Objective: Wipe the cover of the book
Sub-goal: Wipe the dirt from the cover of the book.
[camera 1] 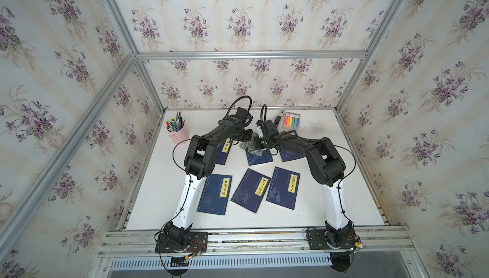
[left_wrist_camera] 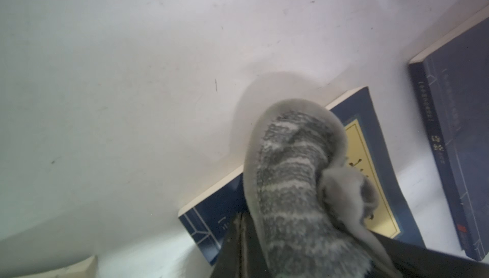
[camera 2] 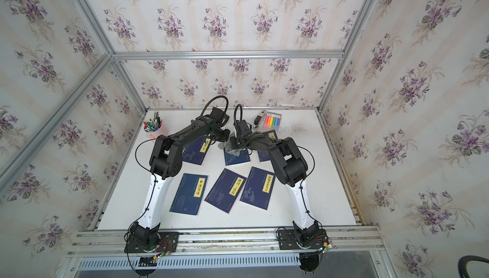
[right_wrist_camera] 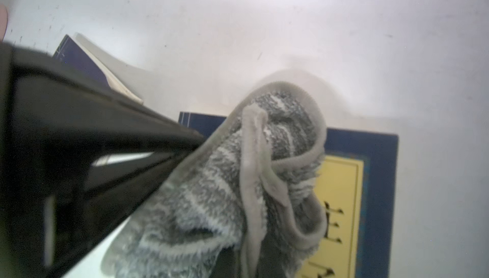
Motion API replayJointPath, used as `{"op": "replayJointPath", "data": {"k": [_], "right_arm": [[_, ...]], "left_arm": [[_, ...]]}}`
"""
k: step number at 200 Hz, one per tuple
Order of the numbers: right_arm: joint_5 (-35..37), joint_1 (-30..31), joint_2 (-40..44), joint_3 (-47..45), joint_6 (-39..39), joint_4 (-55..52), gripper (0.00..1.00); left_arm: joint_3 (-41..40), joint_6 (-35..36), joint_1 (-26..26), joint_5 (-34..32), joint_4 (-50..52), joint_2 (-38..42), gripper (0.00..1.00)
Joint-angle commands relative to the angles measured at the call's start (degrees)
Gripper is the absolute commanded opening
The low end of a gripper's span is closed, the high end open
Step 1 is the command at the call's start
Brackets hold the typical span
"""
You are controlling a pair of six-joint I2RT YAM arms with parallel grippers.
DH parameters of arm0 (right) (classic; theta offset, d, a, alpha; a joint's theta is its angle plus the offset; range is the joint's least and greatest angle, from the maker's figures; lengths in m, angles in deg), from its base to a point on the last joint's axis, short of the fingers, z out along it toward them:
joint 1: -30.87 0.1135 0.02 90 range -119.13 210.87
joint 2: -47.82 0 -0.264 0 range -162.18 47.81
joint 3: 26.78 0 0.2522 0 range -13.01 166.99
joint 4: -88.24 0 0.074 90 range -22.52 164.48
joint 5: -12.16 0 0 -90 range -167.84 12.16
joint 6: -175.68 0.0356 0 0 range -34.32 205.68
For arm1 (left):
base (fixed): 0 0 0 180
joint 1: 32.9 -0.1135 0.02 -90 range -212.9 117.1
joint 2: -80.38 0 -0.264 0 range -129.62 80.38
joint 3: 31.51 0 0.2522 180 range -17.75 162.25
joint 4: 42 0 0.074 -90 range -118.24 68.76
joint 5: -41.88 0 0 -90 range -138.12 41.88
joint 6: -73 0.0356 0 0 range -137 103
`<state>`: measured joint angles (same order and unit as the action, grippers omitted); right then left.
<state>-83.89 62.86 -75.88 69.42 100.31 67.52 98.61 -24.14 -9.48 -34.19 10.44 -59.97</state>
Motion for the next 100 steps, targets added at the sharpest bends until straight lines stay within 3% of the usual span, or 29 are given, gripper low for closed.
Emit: {"op": "replayJointPath", "data": {"k": [1, 53, 100], "right_arm": [[0.9, 1.2, 1.9, -5.8, -0.7, -9.2, 0.0], [0.0, 3.9, 8.6, -15.9, 0.7, -6.0, 0.0], [0.6, 4.5, 6.7, -10.2, -1.2, -8.2, 0.0]], "left_arm": [[-0.9, -0.2, 0.0, -1.7, 3.4, -2.0, 0.0], [-1.0, -0.2, 0.0, -1.6, 3.6, -2.0, 0.0], [-0.9, -0.1, 0.0, -1.4, 3.5, -1.9, 0.0]]}}
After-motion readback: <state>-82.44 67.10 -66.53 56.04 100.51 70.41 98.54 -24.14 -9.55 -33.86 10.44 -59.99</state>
